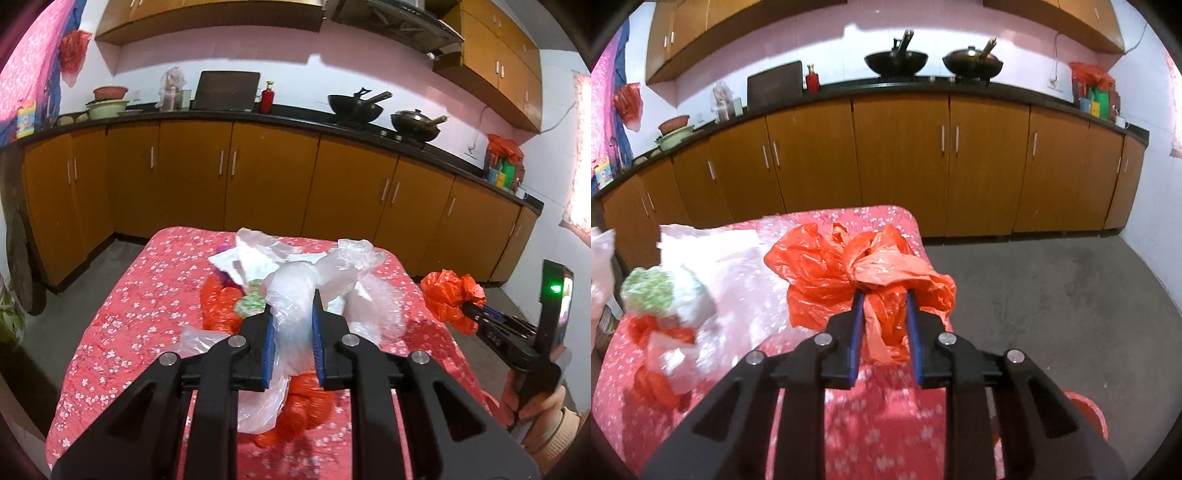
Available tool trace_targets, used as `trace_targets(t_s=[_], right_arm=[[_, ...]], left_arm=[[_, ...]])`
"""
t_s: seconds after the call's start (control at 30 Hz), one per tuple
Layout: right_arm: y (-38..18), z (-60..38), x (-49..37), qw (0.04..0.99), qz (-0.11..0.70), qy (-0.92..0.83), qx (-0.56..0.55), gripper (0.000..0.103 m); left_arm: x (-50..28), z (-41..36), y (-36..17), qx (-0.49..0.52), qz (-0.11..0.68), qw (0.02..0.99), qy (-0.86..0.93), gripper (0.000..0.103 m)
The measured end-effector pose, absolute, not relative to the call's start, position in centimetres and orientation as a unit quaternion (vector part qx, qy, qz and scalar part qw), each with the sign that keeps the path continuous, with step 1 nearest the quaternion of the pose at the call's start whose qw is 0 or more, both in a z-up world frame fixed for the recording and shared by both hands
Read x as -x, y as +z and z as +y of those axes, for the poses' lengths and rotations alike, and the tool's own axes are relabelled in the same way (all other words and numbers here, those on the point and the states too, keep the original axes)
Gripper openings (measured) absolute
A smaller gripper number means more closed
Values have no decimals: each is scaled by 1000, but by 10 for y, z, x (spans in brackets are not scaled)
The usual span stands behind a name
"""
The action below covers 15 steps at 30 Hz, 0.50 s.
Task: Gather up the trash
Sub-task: 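Grasp red plastic bag with right gripper while left gripper holds clear bag, then carry both held bags over the red bucket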
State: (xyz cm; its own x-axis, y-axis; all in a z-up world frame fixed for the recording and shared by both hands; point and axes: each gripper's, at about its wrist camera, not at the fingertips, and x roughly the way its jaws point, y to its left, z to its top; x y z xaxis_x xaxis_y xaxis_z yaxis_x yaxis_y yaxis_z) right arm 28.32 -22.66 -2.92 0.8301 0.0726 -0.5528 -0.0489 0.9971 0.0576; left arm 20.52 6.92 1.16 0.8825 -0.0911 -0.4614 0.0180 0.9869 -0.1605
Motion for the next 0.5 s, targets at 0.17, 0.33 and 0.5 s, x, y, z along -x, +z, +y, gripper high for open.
trace_targets(t_s=[0.17, 0.33, 0.5], right_arm=[[-14, -240, -253, 962, 271, 25, -20, 22], [-5, -263, -222, 965, 261, 10, -25, 22], [-1, -296, -186, 968, 248, -25, -12, 22]], left_arm=[[-199, 46, 17, 58, 238, 969, -34, 17], [-195, 21, 16, 47, 242, 968, -46, 17], [-193, -11, 13, 39, 251, 965, -72, 17]])
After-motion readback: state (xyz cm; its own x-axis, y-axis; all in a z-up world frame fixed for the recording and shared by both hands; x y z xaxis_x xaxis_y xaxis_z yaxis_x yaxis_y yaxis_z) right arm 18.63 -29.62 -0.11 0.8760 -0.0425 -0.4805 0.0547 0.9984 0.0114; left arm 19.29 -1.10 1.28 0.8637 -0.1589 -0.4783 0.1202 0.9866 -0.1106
